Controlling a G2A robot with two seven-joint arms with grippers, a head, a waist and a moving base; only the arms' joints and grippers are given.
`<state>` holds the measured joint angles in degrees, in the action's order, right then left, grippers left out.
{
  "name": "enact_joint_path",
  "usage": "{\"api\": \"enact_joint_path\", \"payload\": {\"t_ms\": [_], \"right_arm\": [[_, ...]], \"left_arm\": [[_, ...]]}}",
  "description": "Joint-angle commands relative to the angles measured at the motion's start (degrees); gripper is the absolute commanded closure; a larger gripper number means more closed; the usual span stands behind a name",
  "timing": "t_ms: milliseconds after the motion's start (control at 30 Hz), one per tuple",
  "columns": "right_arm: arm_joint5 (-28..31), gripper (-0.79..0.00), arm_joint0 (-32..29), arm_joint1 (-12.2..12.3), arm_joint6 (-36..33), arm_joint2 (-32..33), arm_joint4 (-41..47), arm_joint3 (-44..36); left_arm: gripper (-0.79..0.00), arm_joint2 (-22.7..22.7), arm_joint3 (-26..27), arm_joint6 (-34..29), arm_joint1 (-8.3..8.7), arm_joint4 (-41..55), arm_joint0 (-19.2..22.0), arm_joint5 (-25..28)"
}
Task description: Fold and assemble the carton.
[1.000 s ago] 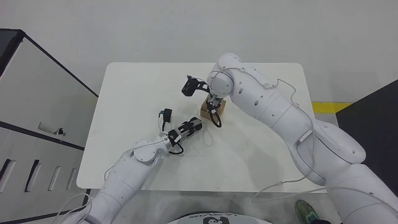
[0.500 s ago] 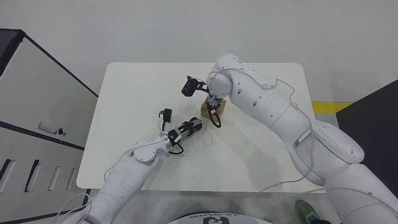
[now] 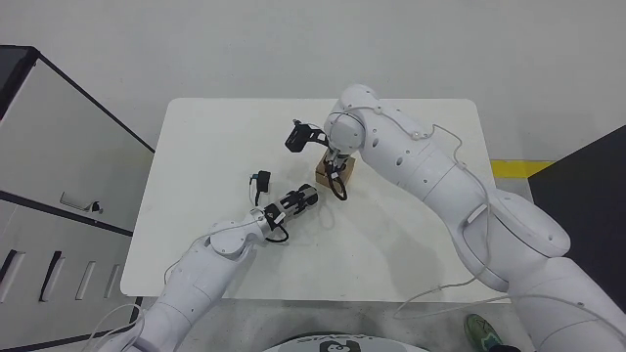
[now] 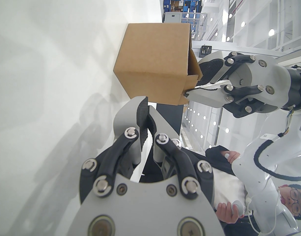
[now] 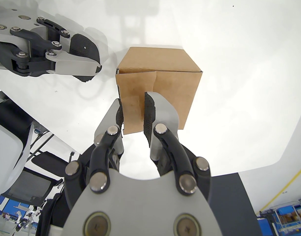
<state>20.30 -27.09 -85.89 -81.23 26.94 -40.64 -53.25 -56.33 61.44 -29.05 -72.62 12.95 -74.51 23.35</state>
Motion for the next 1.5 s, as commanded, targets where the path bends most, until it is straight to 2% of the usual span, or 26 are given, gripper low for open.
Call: {"api": "enact_joint_path", "payload": {"t_ms": [0,167,333,767,1467], "right_arm": [[0.16,-0.222,0.03,0.02,0.04,0.27,0.24,0.17],[0.45,-0.160,0.03,0.14,0.19,0.92,0.70,0.22],[0.66,0.000,-0.17,0.42,0.86,1.94,1.45,-0.33],[1.58,0.000,-1.14,1.45,0.60,4.06,2.88,-0.68],[2.53,0.000,-1.34,0.95,1.63,3.74,3.96,1.58]], "left_arm": [[0.000,0.00,0.00,0.00,0.00,0.00,0.00,0.00],[0.000,0.00,0.00,0.00,0.00,0.00,0.00,0.00],[0.000,0.00,0.00,0.00,0.00,0.00,0.00,0.00],[0.000,0.00,0.00,0.00,0.00,0.00,0.00,0.00],[0.000,0.00,0.00,0.00,0.00,0.00,0.00,0.00]]}}
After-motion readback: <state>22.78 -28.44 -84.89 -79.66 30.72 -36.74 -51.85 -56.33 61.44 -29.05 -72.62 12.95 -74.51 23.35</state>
